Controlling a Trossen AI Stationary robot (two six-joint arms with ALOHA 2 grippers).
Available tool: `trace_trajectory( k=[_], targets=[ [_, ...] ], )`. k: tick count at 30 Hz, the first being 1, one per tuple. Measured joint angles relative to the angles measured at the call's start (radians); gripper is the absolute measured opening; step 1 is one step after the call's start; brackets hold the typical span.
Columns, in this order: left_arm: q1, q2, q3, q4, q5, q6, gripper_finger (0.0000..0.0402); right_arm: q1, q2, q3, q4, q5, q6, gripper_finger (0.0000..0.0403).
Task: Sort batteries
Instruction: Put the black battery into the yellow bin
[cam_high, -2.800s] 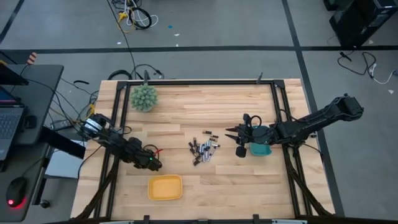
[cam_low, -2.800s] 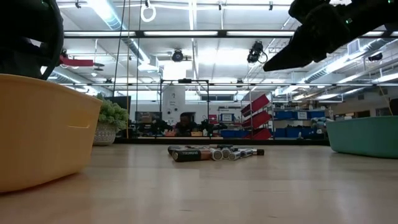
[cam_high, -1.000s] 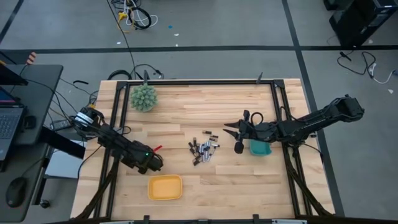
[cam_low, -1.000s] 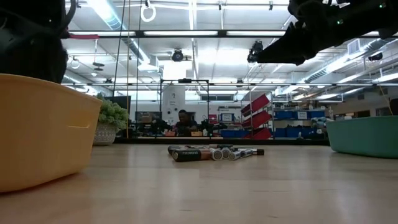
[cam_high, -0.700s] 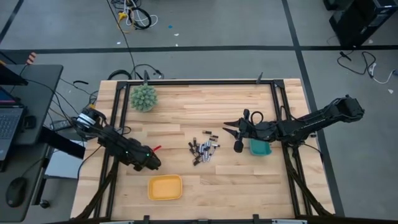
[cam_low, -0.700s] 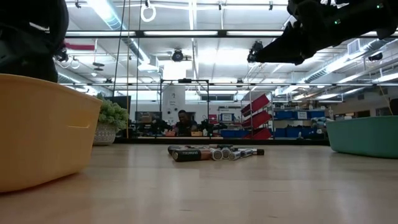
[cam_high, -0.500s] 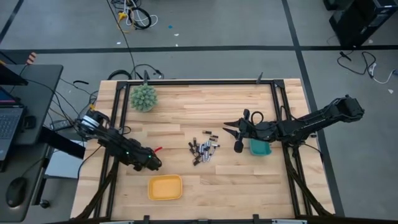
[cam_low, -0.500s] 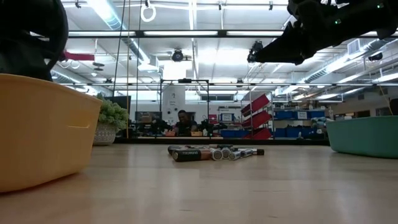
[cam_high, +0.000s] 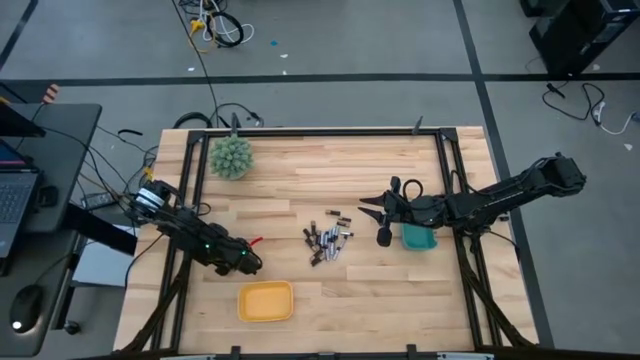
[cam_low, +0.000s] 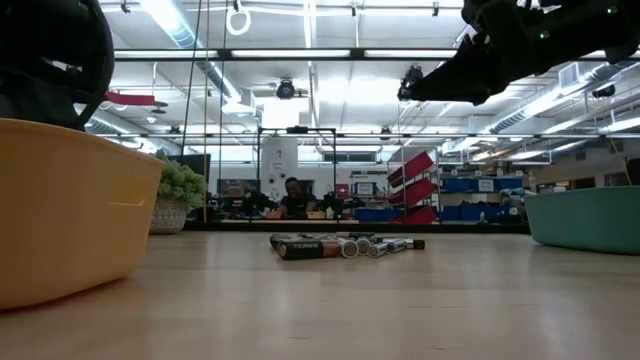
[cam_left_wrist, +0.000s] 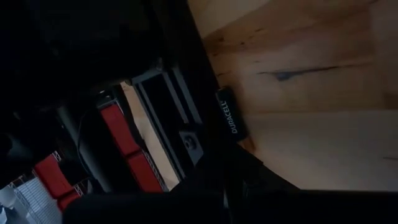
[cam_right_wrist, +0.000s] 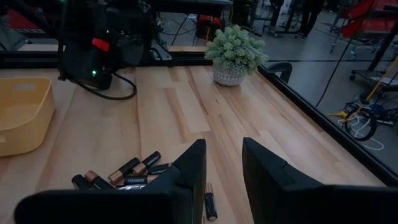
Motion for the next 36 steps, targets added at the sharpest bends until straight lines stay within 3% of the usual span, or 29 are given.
trace_trajectory(
  k=[8, 16, 27, 36],
  targets=[
    [0.0, 0.001, 0.007, -0.003, -0.001, 0.003, 0.0, 0.0, 0.0, 0.0, 0.003, 0.0, 0.0, 0.009],
    [0.002, -0.003, 0.008, -0.001, 0.031, 0.113, 0.0, 0.0, 0.0, 0.0, 0.005, 0.0, 0.0, 0.009],
    [0.001, -0.048, -0.071, 0.125, 0.05, 0.112, 0.0, 0.0, 0.0, 0.0, 0.003, 0.0, -0.002, 0.009],
    [0.009, -0.085, 0.074, 0.043, -0.06, 0.088, 0.0, 0.0, 0.0, 0.0, 0.019, 0.0, -0.017, 0.009]
  ],
)
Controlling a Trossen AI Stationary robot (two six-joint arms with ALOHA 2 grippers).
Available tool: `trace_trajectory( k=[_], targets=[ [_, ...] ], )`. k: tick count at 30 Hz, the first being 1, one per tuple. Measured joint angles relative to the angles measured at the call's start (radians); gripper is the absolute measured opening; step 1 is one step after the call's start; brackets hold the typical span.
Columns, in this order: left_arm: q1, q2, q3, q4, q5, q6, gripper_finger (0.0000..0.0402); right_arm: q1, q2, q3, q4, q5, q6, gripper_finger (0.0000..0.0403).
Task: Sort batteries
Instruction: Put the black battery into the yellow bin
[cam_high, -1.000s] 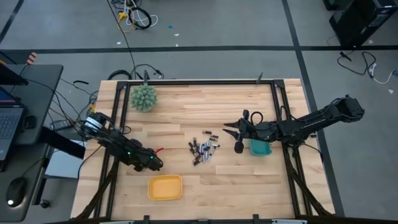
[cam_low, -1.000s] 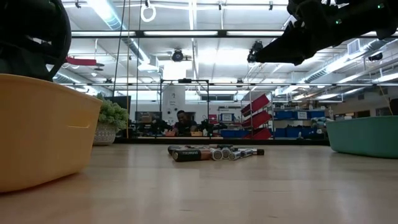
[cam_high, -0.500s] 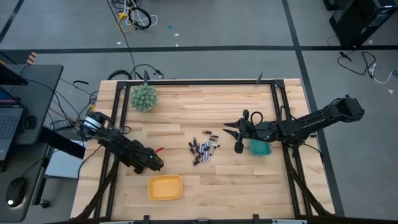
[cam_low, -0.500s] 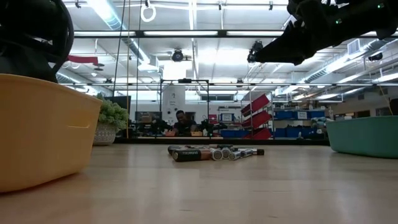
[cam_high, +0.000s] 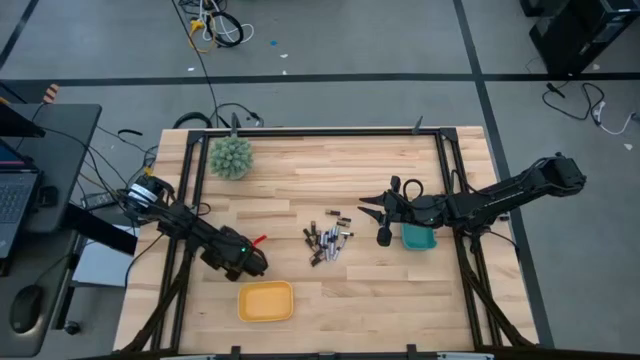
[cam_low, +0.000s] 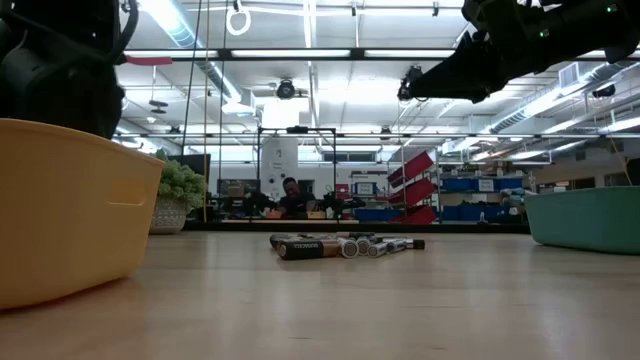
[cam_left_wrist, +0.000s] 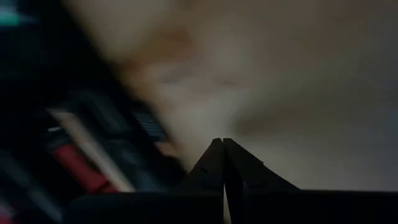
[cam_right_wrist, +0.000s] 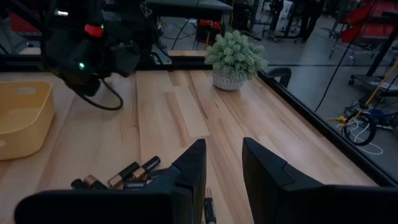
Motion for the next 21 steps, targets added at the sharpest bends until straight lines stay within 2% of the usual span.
trace_trajectory(
  k=[3, 5, 9, 13, 21],
  targets=[
    [0.005, -0.001, 0.021, -0.01, -0.024, -0.003, 0.0, 0.0, 0.0, 0.0, 0.012, 0.0, -0.009, 0.009],
    [0.007, -0.001, 0.007, -0.093, -0.029, -0.005, 0.0, 0.0, 0.0, 0.0, 0.014, 0.0, -0.009, 0.009],
    [0.01, -0.001, -0.042, -0.118, -0.021, -0.007, 0.0, 0.0, 0.0, 0.0, 0.012, 0.0, -0.008, 0.009],
    [0.01, 0.0, -0.1, -0.01, 0.005, -0.027, 0.0, 0.0, 0.0, 0.0, 0.014, 0.0, -0.007, 0.009],
    [0.01, 0.005, -0.109, 0.013, 0.008, -0.036, 0.0, 0.0, 0.0, 0.0, 0.01, 0.0, -0.002, 0.009]
  ],
)
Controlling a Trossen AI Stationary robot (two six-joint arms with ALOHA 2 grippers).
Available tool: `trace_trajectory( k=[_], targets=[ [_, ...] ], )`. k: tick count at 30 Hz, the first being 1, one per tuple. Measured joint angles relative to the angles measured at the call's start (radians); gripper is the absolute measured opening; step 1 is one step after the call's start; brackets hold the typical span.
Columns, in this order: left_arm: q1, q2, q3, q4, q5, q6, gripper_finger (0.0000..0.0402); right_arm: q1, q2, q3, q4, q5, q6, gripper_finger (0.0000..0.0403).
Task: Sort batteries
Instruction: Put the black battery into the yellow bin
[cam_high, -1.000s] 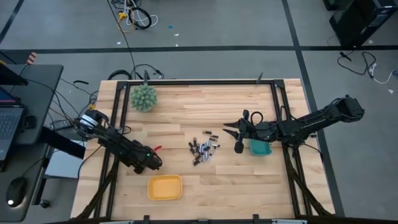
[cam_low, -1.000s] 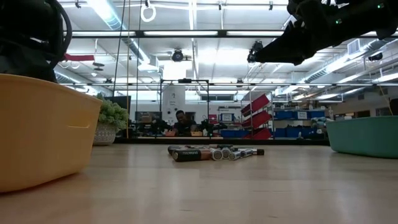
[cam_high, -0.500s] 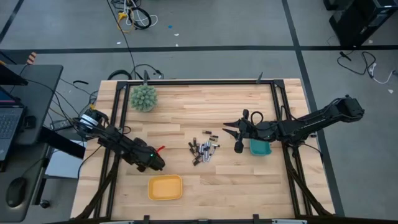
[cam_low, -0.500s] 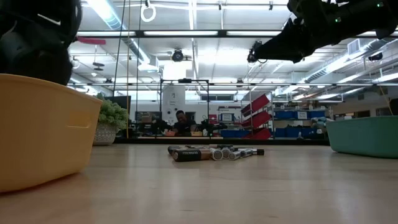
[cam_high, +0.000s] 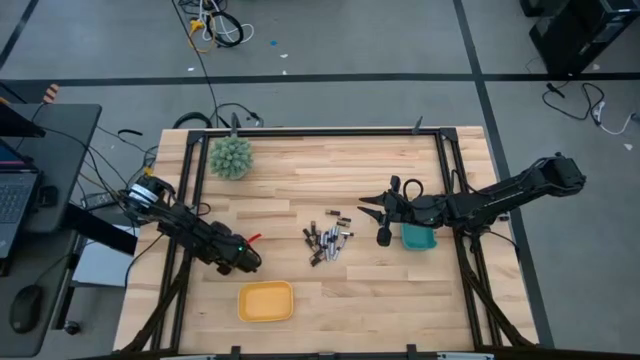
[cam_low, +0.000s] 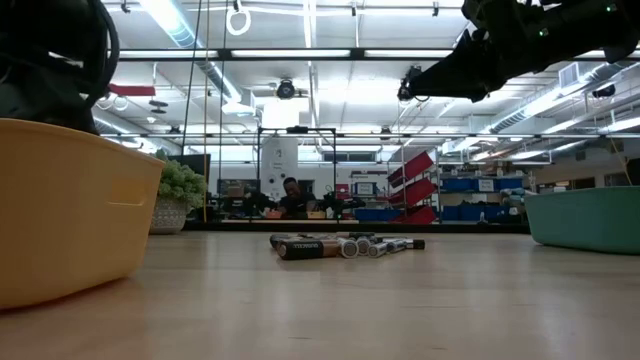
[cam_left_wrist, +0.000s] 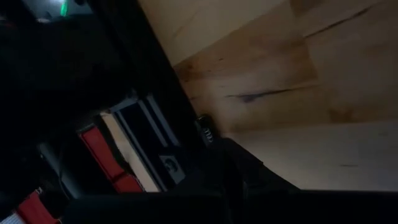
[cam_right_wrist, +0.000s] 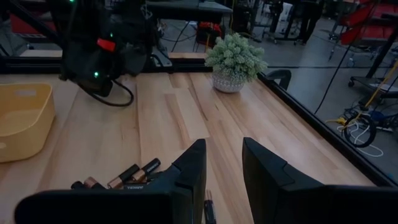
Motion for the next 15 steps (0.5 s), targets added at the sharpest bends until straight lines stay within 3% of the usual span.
trace_trajectory(
  k=[15],
  targets=[
    [-0.007, 0.001, 0.022, -0.087, -0.003, 0.021, 0.0, 0.0, 0.0, 0.0, 0.001, 0.0, 0.004, 0.009]
  ],
)
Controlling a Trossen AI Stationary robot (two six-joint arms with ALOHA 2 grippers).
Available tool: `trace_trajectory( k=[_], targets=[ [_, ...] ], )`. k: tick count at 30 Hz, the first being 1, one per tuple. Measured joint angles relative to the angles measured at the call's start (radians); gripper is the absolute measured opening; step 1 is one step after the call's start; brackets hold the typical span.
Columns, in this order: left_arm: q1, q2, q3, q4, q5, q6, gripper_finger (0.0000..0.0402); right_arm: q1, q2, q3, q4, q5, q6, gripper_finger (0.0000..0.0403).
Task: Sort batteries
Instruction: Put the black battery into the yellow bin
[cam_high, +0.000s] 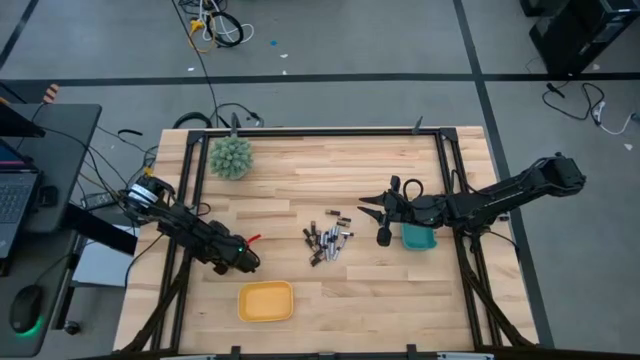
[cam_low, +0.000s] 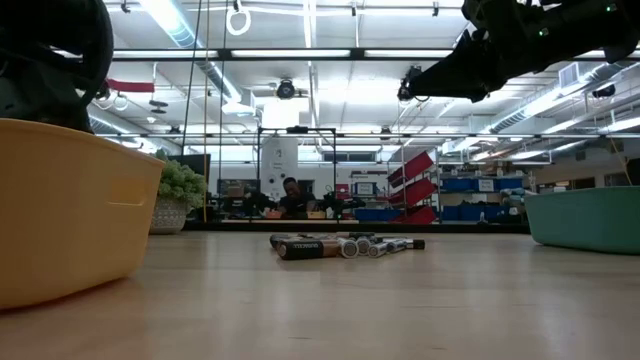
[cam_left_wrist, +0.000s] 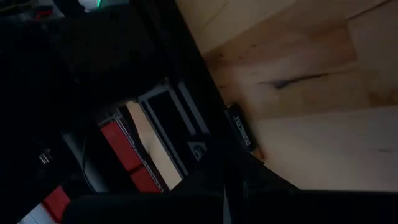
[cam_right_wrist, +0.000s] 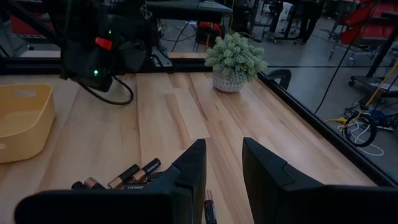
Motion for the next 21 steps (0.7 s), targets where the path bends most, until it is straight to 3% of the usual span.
trace_trajectory(
  k=[10, 21],
  targets=[
    [0.001, 0.0, -0.002, 0.012, -0.018, -0.025, 0.0, 0.001, 0.0, 0.0, -0.001, 0.0, 0.0, 0.009],
    [0.007, 0.001, -0.009, 0.05, 0.036, -0.053, 0.0, 0.002, 0.0, 0.0, -0.002, -0.019, 0.0, 0.009]
  ],
)
